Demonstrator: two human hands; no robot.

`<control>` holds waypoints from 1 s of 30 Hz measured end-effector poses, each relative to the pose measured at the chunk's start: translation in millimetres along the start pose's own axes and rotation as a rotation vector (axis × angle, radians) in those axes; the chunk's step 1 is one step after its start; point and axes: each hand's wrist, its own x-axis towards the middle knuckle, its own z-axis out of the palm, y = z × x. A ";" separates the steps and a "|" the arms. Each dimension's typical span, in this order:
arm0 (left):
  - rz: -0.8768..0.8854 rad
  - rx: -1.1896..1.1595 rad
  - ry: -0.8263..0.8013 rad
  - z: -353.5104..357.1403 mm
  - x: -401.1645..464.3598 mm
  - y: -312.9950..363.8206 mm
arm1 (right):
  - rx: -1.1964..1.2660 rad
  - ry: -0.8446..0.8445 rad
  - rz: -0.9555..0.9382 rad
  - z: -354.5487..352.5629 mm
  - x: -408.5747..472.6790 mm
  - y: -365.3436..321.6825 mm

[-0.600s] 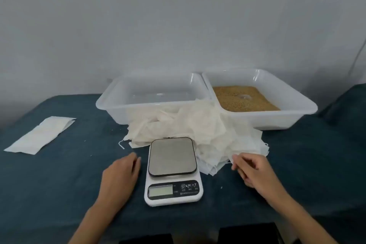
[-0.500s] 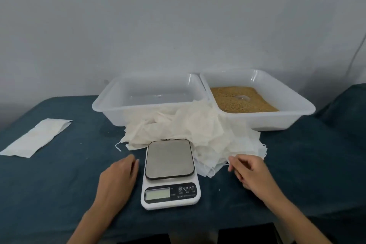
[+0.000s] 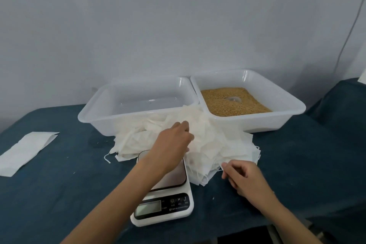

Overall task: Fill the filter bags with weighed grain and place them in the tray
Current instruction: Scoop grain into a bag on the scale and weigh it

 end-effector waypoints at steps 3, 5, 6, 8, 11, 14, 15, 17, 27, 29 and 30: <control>0.005 0.145 -0.107 5.8 5.1 -5.5 | 0.002 0.006 -0.007 0.0 -0.7 -0.5; 0.008 0.179 -0.138 8.9 4.9 -9.6 | 0.012 0.006 -0.006 0.6 -1.1 -1.7; 0.019 0.178 -0.116 10.7 4.9 -12.2 | 0.011 0.006 -0.007 1.0 -1.2 -2.4; 0.033 0.092 -0.039 11.7 4.7 -17.4 | 0.013 0.009 -0.008 1.5 -1.4 -3.6; -0.031 -0.235 0.174 7.6 2.8 -21.8 | 0.045 0.025 -0.014 1.8 -1.7 -4.9; -0.169 -0.534 0.349 3.1 3.3 -25.2 | 0.056 0.048 -0.063 5.4 -1.1 -9.5; -0.205 -0.589 0.383 2.5 4.2 -25.8 | 0.047 0.052 -0.092 7.6 -0.4 -12.1; -0.213 -0.593 0.401 1.8 6.1 -24.4 | 0.032 0.045 -0.140 12.2 2.0 -18.4; -0.136 -0.664 0.228 32.8 6.6 -4.9 | 0.000 0.003 -0.150 22.4 7.9 -32.5; -0.114 -0.705 0.292 34.8 5.2 -3.1 | 0.008 0.016 -0.154 20.8 6.9 -35.7; -0.104 -0.702 0.332 34.5 3.7 -1.5 | 0.020 0.036 -0.157 19.9 7.2 -37.5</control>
